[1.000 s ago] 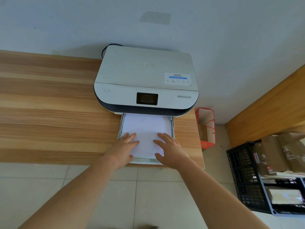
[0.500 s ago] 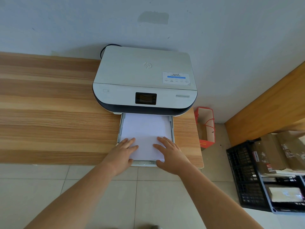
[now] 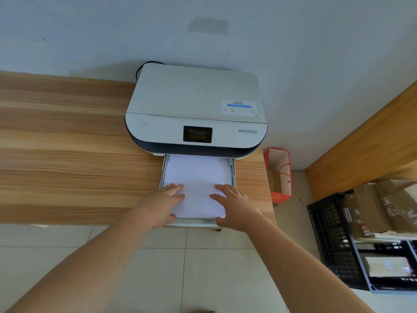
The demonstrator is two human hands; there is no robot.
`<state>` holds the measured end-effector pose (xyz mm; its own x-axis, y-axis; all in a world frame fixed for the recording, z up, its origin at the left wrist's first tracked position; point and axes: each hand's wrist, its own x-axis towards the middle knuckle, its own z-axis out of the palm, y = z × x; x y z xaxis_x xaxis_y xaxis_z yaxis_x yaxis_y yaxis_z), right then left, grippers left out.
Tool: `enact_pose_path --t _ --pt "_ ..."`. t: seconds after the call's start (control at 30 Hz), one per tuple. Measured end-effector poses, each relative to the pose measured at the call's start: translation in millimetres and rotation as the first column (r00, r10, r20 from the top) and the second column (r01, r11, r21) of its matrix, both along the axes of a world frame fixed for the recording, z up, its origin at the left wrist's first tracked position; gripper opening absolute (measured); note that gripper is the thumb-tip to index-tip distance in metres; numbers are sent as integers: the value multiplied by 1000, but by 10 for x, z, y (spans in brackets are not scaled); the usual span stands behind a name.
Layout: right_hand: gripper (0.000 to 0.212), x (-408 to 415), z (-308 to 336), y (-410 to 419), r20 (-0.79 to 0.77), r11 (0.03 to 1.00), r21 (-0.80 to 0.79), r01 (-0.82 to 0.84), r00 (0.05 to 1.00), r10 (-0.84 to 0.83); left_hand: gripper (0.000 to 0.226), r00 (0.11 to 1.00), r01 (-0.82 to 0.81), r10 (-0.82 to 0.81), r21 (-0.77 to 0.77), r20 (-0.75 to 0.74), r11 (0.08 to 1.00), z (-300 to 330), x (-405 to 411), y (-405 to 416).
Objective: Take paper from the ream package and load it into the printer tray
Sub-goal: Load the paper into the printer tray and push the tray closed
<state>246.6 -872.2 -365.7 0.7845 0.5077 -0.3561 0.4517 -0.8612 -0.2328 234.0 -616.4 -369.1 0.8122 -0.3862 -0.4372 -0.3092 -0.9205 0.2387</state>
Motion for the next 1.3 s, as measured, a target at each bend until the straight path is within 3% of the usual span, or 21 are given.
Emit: enact_pose_path --t 0.27,0.47,1.3 --pt "68 -35 3 0 3 1000 9 -1 1000 1 63 999 45 -45 -5 9 999 -12 17 30" --pt "79 56 40 18 13 1000 -25 -12 1000 12 62 997 70 -70 11 25 997 -44 38 43" --pt "77 21 -108 86 -2 997 16 74 997 -74 66 999 17 -17 17 35 1000 -35 8 40"
